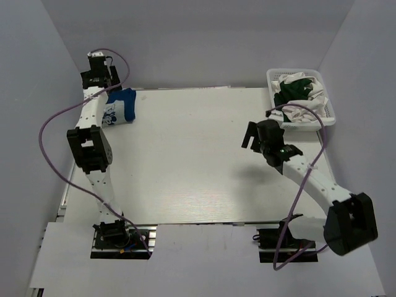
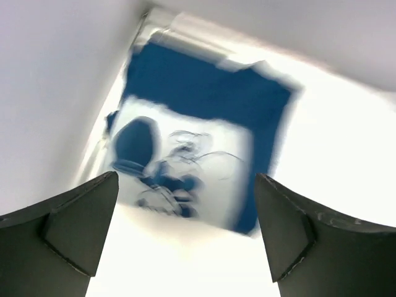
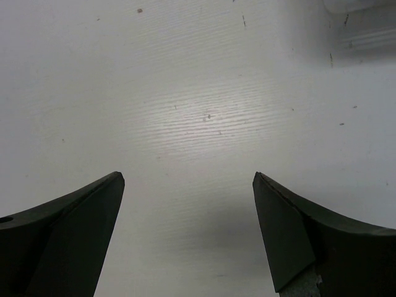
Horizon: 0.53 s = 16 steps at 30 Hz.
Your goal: Fold and stack the t-shirts
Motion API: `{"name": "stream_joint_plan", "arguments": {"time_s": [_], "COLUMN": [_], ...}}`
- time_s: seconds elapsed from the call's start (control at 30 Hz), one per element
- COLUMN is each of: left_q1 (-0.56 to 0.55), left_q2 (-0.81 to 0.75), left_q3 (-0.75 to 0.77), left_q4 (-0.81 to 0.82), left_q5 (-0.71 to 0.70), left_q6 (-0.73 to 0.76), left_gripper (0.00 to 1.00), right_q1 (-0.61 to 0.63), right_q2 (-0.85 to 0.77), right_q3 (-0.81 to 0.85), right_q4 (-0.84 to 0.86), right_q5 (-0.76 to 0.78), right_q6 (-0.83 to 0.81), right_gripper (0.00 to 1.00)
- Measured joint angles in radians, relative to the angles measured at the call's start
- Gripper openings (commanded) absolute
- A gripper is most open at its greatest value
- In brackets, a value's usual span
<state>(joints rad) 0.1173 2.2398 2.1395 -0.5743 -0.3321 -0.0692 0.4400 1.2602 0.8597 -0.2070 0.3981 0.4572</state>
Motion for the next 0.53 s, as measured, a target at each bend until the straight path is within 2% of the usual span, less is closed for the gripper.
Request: {"name": "stream_joint_plan", "arguments": {"time_s": [0.03, 0.1, 0.23, 0.37, 0.43, 0.53], "left_q1": [-0.008, -0.035, -0.129, -0.211, -0.218, -0.227], "left_q2": [-0.066, -0.263, -0.738, -1.149, -1.242, -1.273], "left_q3": [-0.029, -0.211, -0.704, -1.266, -1.444, -1.543], "left_q4": [-0.01, 0.054, 0.211, 0.472, 0.526, 0.473], "left_q5": [0.038, 0.112, 0.288, 0.544, 0.64, 0.693], "left_q6": [-0.027, -0.093, -0.23, -0.401, -0.464, -0.516], "left_gripper": [1.0, 1.0, 1.0, 1.0, 1.0, 1.0], "right_q1": [0.002, 0.002, 0.001, 0.001, 0.001, 0.001], "right_q2": [-0.04, -0.106, -0.245, -0.396, -0.472, -0.575], "right_q3": [-0.032, -0.092, -0.219, -0.354, -0.409, -0.478], "right_q4": [0.001, 0.018, 0.048, 0.113, 0.141, 0.191], "right_q5": [0.0, -0.008, -0.062, -0.153, -0.188, -0.23], "right_q6": [0.007, 0.022, 0.05, 0.068, 0.072, 0.074], "right_gripper": [0.9, 0.9, 0.9, 0.9, 0.9, 0.9]}}
